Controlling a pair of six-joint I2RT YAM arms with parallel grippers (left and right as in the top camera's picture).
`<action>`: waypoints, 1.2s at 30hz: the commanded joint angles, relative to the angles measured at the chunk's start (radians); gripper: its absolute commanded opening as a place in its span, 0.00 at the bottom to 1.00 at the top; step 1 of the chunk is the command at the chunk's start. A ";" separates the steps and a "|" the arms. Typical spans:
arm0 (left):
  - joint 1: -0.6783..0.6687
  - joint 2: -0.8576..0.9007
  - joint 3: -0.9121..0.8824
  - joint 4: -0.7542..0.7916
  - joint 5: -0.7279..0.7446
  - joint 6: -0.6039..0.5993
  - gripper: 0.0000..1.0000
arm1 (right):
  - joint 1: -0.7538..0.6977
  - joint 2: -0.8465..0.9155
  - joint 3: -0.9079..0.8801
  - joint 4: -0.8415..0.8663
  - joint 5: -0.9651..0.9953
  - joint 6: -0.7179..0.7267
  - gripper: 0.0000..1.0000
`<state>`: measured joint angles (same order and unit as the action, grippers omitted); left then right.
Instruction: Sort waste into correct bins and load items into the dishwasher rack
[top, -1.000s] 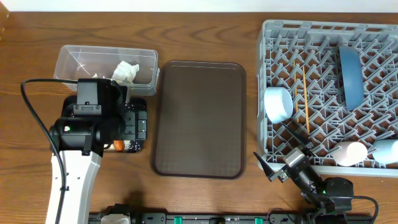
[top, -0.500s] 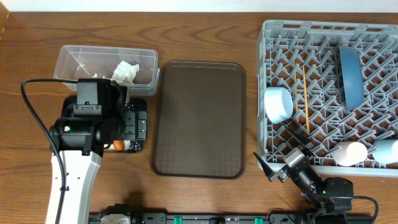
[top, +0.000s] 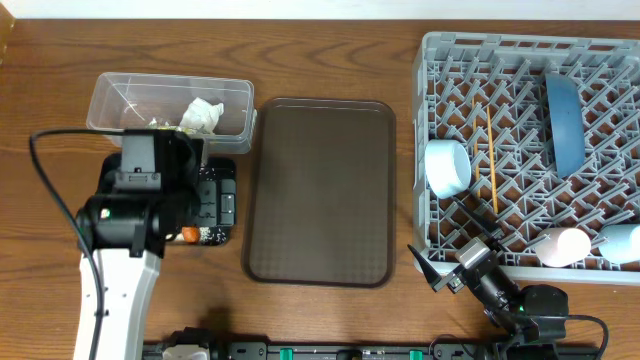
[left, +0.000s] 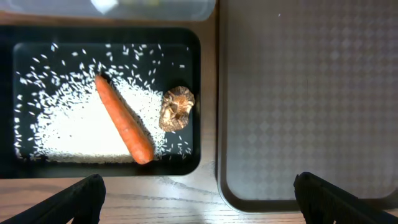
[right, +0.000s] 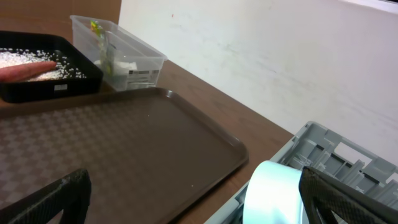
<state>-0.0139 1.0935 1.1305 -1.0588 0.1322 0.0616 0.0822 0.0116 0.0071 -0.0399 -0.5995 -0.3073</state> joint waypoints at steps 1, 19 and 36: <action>0.004 -0.074 -0.002 -0.003 0.006 0.017 0.98 | -0.018 -0.005 -0.002 -0.005 -0.010 -0.008 0.99; 0.004 -0.367 -0.005 0.016 -0.008 0.017 0.98 | -0.018 -0.005 -0.002 -0.005 -0.010 -0.008 0.99; -0.042 -0.728 -0.523 0.701 0.174 0.151 0.98 | -0.018 -0.005 -0.002 -0.005 -0.010 -0.008 0.99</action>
<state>-0.0395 0.4282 0.6697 -0.3851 0.2825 0.1913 0.0822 0.0116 0.0071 -0.0402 -0.6029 -0.3069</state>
